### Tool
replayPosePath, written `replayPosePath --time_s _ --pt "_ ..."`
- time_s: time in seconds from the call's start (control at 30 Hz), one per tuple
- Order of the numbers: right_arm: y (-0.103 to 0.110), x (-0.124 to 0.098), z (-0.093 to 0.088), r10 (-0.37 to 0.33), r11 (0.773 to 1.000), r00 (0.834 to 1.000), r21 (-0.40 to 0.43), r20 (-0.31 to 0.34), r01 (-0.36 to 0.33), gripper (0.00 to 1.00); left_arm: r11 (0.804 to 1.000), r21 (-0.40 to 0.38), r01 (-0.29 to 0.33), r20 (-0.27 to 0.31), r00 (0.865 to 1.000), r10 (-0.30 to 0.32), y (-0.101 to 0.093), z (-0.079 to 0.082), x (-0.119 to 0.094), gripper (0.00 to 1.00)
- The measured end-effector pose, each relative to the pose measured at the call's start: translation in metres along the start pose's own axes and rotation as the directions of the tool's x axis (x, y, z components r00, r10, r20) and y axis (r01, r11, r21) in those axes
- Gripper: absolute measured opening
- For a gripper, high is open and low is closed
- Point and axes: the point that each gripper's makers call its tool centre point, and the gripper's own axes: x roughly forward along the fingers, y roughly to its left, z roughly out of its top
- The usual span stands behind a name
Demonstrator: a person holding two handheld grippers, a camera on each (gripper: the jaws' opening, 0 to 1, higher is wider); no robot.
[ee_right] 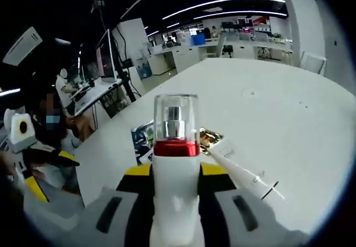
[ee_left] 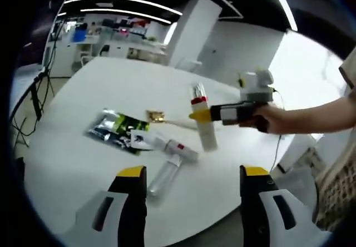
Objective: Arrange the skincare products in the storage area until every visible bottle or jar stands upright without overlapping.
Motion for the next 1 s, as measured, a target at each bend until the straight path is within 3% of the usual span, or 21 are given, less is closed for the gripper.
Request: replayPosePath --time_s 0.27,0.4,0.53,0.7,0.73,0.77,0.8,0.9,1.0 --pt "0.015 -0.040 -0.002 0.045 0.998 0.997 0.048 0.055 -0.047 0.28 0.995 0.047 0.089 0.003 0.996 -0.089 -0.025 0.018 0.002 0.68" --pt "0.030 -0.064 0.001 0.084 0.994 0.992 0.055 0.095 -0.089 0.28 0.984 0.059 0.166 -0.017 0.986 -0.165 -0.043 0.030 0.008 0.76" --pt "0.046 -0.088 0.010 0.144 0.986 0.976 0.066 0.167 -0.156 0.28 0.967 0.088 0.239 -0.033 0.971 -0.237 -0.061 0.040 0.015 0.80" --pt "0.068 -0.114 0.016 0.219 0.967 0.949 0.078 0.225 -0.242 0.29 0.929 0.109 0.354 -0.032 0.935 -0.353 -0.094 0.058 0.021 0.92" --pt "0.077 -0.122 0.018 0.262 0.956 0.933 0.066 0.246 -0.285 0.29 0.914 0.125 0.387 -0.032 0.922 -0.386 -0.104 0.062 0.021 0.94" --pt "0.079 -0.127 0.019 0.265 0.953 0.930 0.079 0.255 -0.294 0.29 0.903 0.133 0.408 -0.035 0.913 -0.407 -0.110 0.065 0.021 0.97" --pt "0.086 -0.134 0.020 0.298 0.941 0.915 0.080 0.273 -0.330 0.29 0.888 0.140 0.439 -0.044 0.898 -0.437 -0.119 0.067 0.020 0.97" --pt "0.098 -0.147 0.016 0.346 0.920 0.897 0.087 0.276 -0.382 0.29 0.841 0.142 0.523 -0.040 0.852 -0.523 -0.140 0.076 0.018 0.97" --pt "0.104 -0.155 0.009 0.354 0.921 0.896 0.067 0.268 -0.384 0.29 0.798 0.148 0.585 -0.068 0.811 -0.582 -0.157 0.077 0.017 0.97"
